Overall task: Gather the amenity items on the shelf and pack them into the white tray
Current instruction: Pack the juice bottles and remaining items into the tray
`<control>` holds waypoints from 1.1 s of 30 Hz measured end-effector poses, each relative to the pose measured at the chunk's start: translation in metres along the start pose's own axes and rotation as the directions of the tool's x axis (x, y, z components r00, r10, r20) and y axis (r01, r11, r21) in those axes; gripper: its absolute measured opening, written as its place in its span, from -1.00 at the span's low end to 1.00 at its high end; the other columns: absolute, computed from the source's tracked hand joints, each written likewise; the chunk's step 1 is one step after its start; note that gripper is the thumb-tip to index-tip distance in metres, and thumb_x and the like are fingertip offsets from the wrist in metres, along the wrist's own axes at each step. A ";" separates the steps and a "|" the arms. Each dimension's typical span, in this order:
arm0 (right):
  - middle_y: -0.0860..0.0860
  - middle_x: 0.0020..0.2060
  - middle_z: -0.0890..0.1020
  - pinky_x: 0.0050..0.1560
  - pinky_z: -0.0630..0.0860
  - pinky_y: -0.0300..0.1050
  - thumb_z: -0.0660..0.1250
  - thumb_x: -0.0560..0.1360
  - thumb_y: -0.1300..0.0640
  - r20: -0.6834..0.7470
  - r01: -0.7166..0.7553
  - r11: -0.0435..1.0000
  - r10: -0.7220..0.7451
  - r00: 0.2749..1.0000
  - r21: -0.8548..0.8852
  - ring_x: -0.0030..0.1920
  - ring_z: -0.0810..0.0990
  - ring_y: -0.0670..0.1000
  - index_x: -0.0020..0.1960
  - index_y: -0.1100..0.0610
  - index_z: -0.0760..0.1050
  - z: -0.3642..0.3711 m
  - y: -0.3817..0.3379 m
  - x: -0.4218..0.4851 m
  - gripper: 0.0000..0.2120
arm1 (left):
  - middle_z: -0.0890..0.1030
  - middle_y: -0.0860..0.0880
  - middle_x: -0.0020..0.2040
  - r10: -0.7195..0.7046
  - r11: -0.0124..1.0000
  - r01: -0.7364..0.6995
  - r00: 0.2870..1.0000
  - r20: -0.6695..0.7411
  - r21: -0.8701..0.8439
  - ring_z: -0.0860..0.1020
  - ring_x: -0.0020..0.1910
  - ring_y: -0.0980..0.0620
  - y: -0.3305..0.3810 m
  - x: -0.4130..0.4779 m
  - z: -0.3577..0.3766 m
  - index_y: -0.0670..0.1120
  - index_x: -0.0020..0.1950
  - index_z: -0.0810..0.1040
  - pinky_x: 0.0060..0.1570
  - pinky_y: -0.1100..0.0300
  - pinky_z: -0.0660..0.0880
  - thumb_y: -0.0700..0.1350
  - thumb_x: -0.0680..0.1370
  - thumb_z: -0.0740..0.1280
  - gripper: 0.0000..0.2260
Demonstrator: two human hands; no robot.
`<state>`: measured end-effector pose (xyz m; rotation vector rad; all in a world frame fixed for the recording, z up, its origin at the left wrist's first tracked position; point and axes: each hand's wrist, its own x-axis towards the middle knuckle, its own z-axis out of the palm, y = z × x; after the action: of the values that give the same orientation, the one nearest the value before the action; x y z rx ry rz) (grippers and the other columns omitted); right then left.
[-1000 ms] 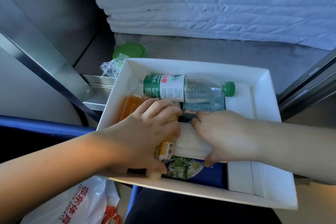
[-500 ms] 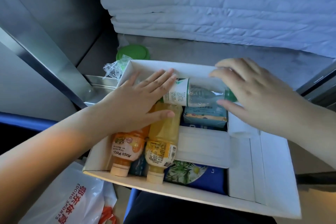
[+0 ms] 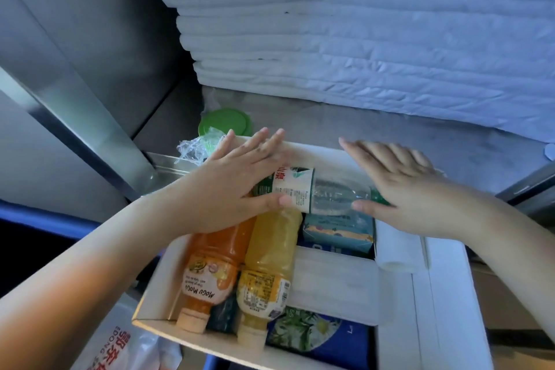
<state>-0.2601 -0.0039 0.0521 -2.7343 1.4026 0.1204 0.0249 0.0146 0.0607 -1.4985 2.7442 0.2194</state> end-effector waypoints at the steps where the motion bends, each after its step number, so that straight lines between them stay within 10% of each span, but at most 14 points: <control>1: -0.26 0.35 -0.10 0.17 -0.16 -0.27 -0.13 0.43 -0.35 -0.006 -0.001 1.000 0.001 1.000 0.015 0.34 -0.09 -0.16 0.40 -0.20 -0.54 0.001 0.000 0.000 -0.25 | -0.15 0.20 0.51 -0.018 0.995 0.012 0.998 -0.053 -0.100 -0.23 0.47 0.25 -0.005 0.003 -0.006 0.23 0.50 -0.13 0.43 0.13 -0.25 0.41 0.48 -0.18 -0.38; 6: -0.31 0.34 -0.10 0.12 -0.16 -0.32 -0.12 0.42 -0.36 -0.015 0.009 0.999 -0.008 1.000 0.050 0.33 -0.09 -0.19 0.39 -0.24 -0.54 0.000 0.000 0.000 -0.25 | 0.24 0.05 0.49 -0.237 0.970 0.210 0.917 -0.321 -0.119 0.16 0.47 0.04 -0.033 0.035 -0.021 0.08 0.46 0.26 0.44 0.03 0.12 0.11 0.59 0.16 -0.56; 11: -0.37 0.33 -0.12 0.16 -0.16 -0.31 -0.05 0.46 -0.34 -0.018 0.007 0.996 -0.005 1.000 0.093 0.32 -0.11 -0.23 0.37 -0.28 -0.55 -0.001 -0.001 -0.002 -0.25 | 0.32 0.05 0.45 -0.352 0.916 0.261 0.888 -0.296 -0.305 0.29 0.40 0.04 -0.034 0.070 -0.023 0.09 0.40 0.36 0.30 0.17 0.26 0.00 0.55 0.28 -0.58; 16: -0.35 0.33 -0.09 0.15 -0.14 -0.30 0.01 0.51 -0.31 -0.043 0.018 0.994 -0.013 0.999 0.105 0.33 -0.08 -0.21 0.38 -0.27 -0.53 -0.001 -0.002 -0.002 -0.24 | 0.00 -0.05 0.54 -0.460 0.888 0.460 0.888 -0.002 -0.003 0.05 0.48 -0.09 -0.052 0.087 -0.031 0.08 0.50 0.14 0.35 -0.12 0.23 0.15 0.43 0.38 -0.28; 24: -0.32 0.34 -0.09 0.16 -0.16 -0.29 0.02 0.52 -0.30 -0.069 0.038 0.994 -0.030 0.997 0.107 0.33 -0.09 -0.21 0.39 -0.24 -0.52 0.000 -0.001 -0.002 -0.24 | 0.34 0.01 0.42 -0.358 0.916 0.396 0.877 0.320 -0.060 0.43 0.28 -0.06 -0.094 0.083 -0.038 0.20 0.48 0.11 0.23 0.08 0.44 0.09 0.37 0.45 -0.22; 33: -0.30 0.33 -0.06 0.12 -0.19 -0.34 0.02 0.54 -0.28 -0.075 0.041 0.993 -0.034 0.997 0.107 0.32 -0.10 -0.19 0.40 -0.22 -0.52 0.001 -0.002 -0.002 -0.25 | 0.32 0.05 0.43 -0.281 0.947 0.292 0.955 0.092 -0.134 0.33 0.36 0.04 -0.071 0.103 -0.022 0.10 0.45 0.25 0.26 0.20 0.27 0.26 0.36 0.41 -0.27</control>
<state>-0.2595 -0.0005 0.0514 -2.6991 1.3315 -0.0566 0.0303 -0.1120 0.0664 -1.8611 2.4618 0.4669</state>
